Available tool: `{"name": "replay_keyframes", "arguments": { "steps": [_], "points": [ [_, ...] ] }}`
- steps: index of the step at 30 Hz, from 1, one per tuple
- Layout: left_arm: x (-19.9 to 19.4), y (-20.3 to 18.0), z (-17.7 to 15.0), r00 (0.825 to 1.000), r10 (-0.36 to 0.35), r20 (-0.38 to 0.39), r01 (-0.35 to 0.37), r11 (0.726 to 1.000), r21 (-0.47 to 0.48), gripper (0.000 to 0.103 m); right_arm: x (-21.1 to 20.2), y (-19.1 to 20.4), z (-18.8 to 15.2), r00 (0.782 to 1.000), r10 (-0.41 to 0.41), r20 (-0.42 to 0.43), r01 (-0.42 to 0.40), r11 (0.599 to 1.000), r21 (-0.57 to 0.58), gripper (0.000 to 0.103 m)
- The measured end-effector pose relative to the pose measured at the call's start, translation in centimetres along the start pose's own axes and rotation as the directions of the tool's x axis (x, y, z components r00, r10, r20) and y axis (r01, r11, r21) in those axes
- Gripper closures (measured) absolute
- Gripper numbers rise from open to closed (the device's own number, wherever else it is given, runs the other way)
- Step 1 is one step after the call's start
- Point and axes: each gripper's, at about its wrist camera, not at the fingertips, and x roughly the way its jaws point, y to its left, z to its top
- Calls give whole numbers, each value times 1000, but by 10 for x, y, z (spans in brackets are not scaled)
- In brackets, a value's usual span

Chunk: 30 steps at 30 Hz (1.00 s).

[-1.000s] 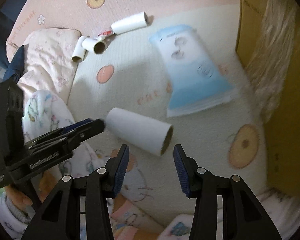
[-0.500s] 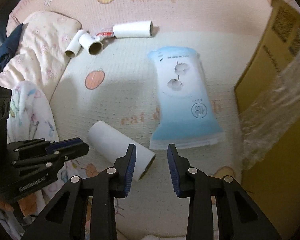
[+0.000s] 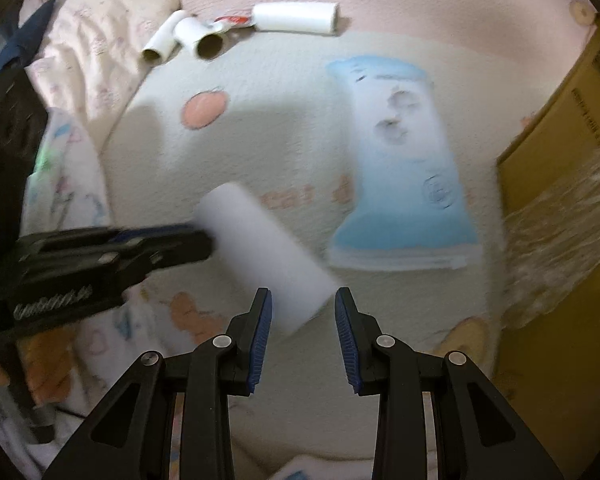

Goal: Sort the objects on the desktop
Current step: 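Turn the held tube upright between both tools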

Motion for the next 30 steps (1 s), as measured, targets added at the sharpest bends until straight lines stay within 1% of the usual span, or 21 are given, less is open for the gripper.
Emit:
{"name": "replay_keyframes", "arguments": {
  "steps": [3, 4, 5, 7, 10, 13, 16, 17, 20, 25, 27, 30],
  "points": [
    [2, 2, 3, 1000, -28, 4, 28, 999, -20, 81, 5, 8, -7, 999, 32, -20, -32, 999, -4, 73],
    [3, 3, 4, 999, -38, 5, 38, 999, -31, 81, 8, 11, -9, 997, 67, -34, -67, 998, 0, 73],
    [4, 5, 6, 999, -50, 7, 50, 998, -43, 81, 9, 13, -10, 996, 80, -40, -80, 997, 0, 73],
    [7, 8, 9, 998, -66, 7, 66, 996, -68, 81, 12, 20, -13, 994, 89, -58, -90, 996, -15, 73],
    [11, 14, 14, 995, -100, 13, 101, 989, -112, 79, 10, 28, -14, 994, 92, -56, -94, 995, -35, 73],
    [11, 19, 17, 994, -110, 20, 112, 983, -147, 78, 4, 30, -14, 996, 65, -56, -68, 996, -57, 73],
    [10, 19, 17, 992, -126, 23, 128, 981, -145, 78, -8, 25, -11, 998, 47, -35, -50, 997, -66, 73],
    [8, 17, 16, 992, -123, 27, 126, 983, -133, 78, -11, 23, -10, 999, 43, -26, -44, 997, -63, 73],
    [2, 11, 16, 995, -77, 56, 82, 993, -87, 78, -18, 10, -5, 1000, -7, 5, 7, 1000, -24, 73],
    [7, 14, 18, 997, -75, 33, 78, 992, -98, 78, -8, -15, 2, 997, -70, -24, 72, 992, 103, 73],
    [9, 16, 19, 996, -82, 25, 84, 991, -107, 78, -3, -20, 2, 996, -76, -47, 81, 990, 119, 73],
    [12, 19, 20, 995, -102, 17, 103, 987, -126, 78, 1, -15, -1, 996, -69, -58, 74, 993, 95, 73]
  ]
}}
